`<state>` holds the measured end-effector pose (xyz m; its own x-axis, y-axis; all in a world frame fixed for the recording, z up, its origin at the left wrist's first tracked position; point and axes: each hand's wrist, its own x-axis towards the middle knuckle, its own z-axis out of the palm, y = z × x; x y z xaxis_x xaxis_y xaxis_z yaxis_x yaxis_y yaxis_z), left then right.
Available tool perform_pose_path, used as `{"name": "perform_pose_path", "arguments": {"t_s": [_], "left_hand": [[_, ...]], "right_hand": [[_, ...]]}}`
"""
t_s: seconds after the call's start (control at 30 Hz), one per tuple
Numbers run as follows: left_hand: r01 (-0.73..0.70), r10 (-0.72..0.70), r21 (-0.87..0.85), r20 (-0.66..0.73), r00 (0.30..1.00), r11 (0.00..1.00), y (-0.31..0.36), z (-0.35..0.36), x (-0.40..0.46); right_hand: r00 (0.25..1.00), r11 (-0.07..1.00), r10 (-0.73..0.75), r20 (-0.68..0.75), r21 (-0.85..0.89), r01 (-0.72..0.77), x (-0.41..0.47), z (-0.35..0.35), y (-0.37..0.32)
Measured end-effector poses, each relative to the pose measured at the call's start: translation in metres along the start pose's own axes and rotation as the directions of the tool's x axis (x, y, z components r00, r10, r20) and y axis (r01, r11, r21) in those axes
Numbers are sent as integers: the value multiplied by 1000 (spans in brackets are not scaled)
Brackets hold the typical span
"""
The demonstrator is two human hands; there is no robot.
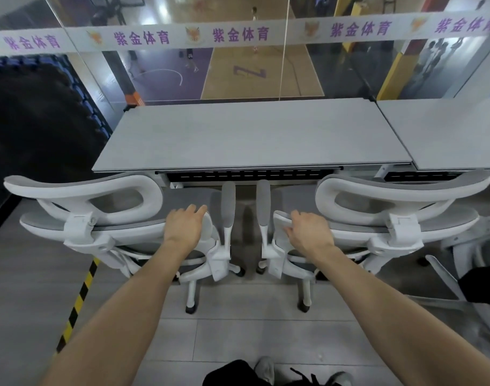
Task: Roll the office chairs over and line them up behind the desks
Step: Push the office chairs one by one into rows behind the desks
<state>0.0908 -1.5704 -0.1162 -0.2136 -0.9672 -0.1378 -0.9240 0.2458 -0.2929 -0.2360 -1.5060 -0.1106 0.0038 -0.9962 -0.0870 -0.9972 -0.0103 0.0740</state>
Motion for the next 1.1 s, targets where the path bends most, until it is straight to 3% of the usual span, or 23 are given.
{"name": "perform_pose_path", "arguments": {"t_s": [0.57, 0.73, 0.87, 0.97, 1.1], "left_hand": [[38, -36, -70, 23, 999, 997, 2, -6, 0], [25, -20, -102, 56, 998, 994, 7, -33, -6], [-37, 28, -124, -73, 997, 992, 23, -89, -7], [-127, 94, -126, -240, 966, 984, 46, -153, 2], [-301, 254, -49, -419, 872, 952, 104, -246, 17]], "right_hand": [[999, 1000, 8, -33, -6, -8, -10, -6, 2], [999, 1000, -5, 48, -11, 5, -14, -21, -1], [997, 997, -70, 38, 21, 69, -18, -68, -4], [989, 995, -77, -127, 58, 85, -26, -128, 10], [950, 997, 43, -308, 78, -20, -51, -199, 68]]}}
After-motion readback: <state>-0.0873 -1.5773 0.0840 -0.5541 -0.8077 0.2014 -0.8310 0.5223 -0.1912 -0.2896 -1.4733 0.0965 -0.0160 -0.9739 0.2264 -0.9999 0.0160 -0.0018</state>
